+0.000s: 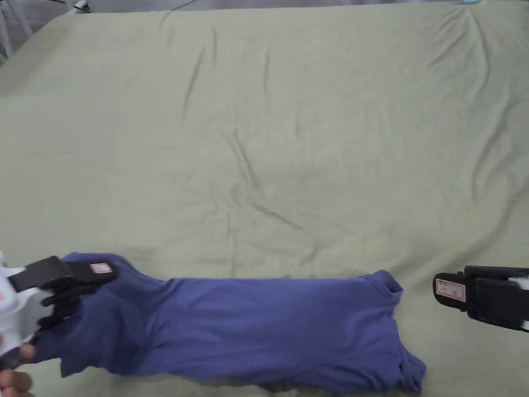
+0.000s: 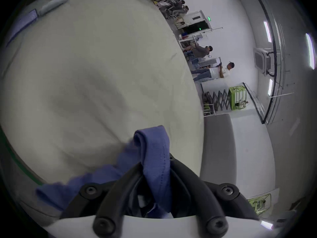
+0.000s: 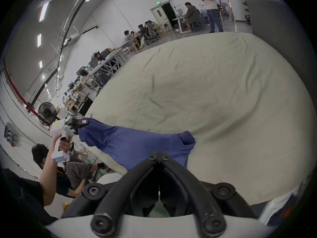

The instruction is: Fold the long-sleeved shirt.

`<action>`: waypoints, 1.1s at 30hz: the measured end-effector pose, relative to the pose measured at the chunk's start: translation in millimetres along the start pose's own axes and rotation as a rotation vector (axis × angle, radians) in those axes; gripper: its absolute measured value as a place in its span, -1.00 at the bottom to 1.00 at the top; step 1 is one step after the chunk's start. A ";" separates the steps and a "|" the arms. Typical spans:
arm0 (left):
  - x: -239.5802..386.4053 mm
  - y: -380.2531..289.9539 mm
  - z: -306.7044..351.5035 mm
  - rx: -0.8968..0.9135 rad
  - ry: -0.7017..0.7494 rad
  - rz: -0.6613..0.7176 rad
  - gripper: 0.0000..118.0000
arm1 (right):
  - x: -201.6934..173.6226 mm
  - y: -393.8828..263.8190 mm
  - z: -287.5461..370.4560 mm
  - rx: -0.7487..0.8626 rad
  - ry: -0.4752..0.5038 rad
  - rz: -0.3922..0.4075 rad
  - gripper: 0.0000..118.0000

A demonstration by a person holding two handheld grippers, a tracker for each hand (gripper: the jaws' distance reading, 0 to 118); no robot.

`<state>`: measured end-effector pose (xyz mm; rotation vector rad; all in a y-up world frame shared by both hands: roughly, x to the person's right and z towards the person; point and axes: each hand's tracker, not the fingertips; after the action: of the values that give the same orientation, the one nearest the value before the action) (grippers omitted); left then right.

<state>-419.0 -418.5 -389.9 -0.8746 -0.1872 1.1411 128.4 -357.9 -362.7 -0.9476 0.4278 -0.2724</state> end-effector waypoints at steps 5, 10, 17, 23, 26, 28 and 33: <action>60.5 -64.7 -71.2 -0.074 -0.054 0.041 -1.00 | 4.2 -4.5 16.4 0.035 0.008 0.011 -1.00; 104.3 -128.5 -165.7 -0.222 0.018 -0.097 -1.00 | 12.1 -9.7 33.2 0.063 0.009 0.009 -1.00; 84.9 -183.0 -256.7 -0.255 0.251 -0.128 -0.96 | 26.6 -18.8 57.2 0.095 -0.011 -0.003 -1.00; 93.0 -196.7 -262.4 -0.305 0.129 -0.150 0.69 | 32.1 -25.5 63.0 0.103 -0.014 -0.021 -1.00; 128.3 -195.6 -227.2 -0.315 0.037 -0.240 0.72 | 33.9 -25.6 67.0 0.116 -0.005 -0.035 -1.00; 147.0 -188.3 -194.6 -0.305 -0.014 -0.320 0.72 | 34.7 -24.4 73.4 0.142 0.018 -0.051 -1.00; 171.5 -170.2 -120.8 -0.218 0.057 -0.576 0.66 | 34.9 -19.0 83.9 0.187 0.066 -0.071 -1.00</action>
<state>-156.2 -357.4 -402.8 -0.9617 -0.4899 0.5632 197.7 -322.1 -312.3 -0.7730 0.4222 -0.4027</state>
